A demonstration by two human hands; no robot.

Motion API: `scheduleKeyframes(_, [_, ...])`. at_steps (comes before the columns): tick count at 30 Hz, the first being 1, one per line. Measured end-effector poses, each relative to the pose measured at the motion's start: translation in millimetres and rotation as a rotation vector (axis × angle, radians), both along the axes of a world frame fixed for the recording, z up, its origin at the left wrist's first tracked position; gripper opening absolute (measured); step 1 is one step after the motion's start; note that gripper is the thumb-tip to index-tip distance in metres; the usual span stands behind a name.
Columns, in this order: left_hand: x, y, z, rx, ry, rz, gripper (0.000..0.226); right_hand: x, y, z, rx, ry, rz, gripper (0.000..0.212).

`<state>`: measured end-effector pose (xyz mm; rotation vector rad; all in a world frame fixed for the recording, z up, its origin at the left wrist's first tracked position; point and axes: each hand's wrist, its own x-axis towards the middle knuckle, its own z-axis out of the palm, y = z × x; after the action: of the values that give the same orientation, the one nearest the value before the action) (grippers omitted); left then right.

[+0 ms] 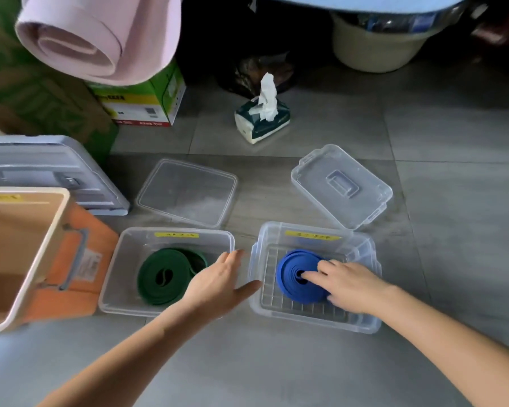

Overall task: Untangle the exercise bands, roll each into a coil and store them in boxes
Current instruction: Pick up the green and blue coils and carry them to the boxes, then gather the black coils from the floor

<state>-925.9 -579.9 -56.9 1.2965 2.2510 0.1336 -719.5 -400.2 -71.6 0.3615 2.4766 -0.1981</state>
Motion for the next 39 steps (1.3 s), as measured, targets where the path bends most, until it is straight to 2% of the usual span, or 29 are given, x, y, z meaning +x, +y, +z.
scheduleKeyframes(3, [-10, 9, 26, 0.007, -0.027, 0.019, 0.060, 11, 2, 27, -0.084, 0.081, -0.219, 0.060])
scheduleKeyframes(7, [-9, 15, 113, 0.004, -0.082, 0.043, 0.053, 22, -16, 117, -0.129, 0.116, -0.367, 0.057])
scheduleKeyframes(9, [-2, 14, 174, 0.013, -0.105, 0.026, 0.049, 24, -29, 178, -0.114, 0.167, -0.457, 0.053])
scheduleKeyframes(14, [20, 2, 343, 0.033, -0.159, -0.006, 0.041, 27, -65, 344, -0.078, 0.451, -0.818, 0.026])
scheduleKeyframes(18, [49, -7, 471, 0.030, -0.192, -0.040, 0.038, 58, -99, 475, -0.145, 0.544, -1.034, 0.021])
scheduleKeyframes(23, [119, -16, 609, -0.056, -0.225, -0.267, 0.042, 147, -162, 610, -0.103, 0.582, -1.270, 0.024])
scheduleKeyframes(27, [204, -14, 660, -0.116, -0.272, -0.425, 0.041, 247, -213, 656, -0.038, 0.636, -1.513, 0.023])
scheduleKeyframes(31, [312, 1, 669, -0.134, -0.337, -0.544, 0.037, 356, -262, 663, -0.031, 0.571, -1.792, 0.027])
scheduleKeyframes(34, [400, 26, 675, -0.109, -0.364, -0.598, 0.035, 439, -274, 667, -0.069, 0.601, -1.973, 0.025])
scheduleKeyframes(39, [524, 65, 693, -0.096, -0.396, -0.645, 0.031, 561, -232, 696, 0.043, 0.683, -1.971, 0.023])
